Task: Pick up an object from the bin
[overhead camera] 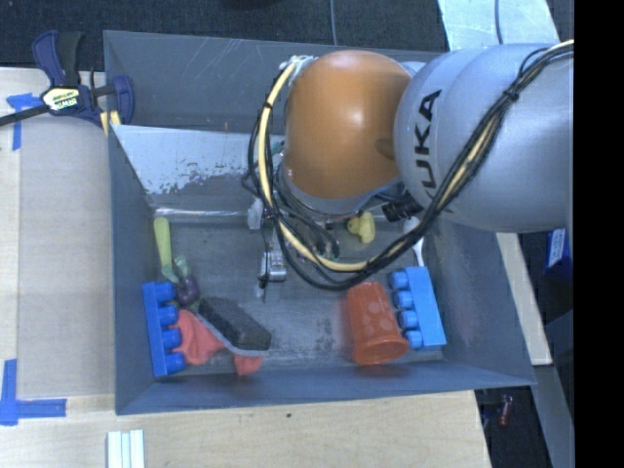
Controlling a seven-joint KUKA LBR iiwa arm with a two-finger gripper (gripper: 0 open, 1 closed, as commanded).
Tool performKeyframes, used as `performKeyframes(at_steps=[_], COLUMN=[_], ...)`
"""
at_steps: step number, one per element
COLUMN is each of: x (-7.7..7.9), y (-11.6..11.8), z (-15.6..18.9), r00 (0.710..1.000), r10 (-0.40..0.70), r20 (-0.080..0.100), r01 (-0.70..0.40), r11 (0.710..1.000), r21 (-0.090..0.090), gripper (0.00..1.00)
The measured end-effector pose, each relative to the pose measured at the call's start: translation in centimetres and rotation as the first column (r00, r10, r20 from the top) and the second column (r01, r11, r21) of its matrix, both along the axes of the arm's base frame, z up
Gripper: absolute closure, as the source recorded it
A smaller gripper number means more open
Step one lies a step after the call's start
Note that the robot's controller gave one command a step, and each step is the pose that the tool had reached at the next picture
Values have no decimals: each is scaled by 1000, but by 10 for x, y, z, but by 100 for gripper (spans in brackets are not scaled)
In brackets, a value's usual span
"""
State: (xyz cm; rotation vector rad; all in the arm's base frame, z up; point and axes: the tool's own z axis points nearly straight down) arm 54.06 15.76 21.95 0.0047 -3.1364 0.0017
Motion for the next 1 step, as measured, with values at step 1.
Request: performKeyframes(at_steps=[1], x=[1], y=[-1], z=[5], r00=[1000], r10=[-3], r20=[8], r01=[3], r11=[1000], r21=[2], gripper=[0])
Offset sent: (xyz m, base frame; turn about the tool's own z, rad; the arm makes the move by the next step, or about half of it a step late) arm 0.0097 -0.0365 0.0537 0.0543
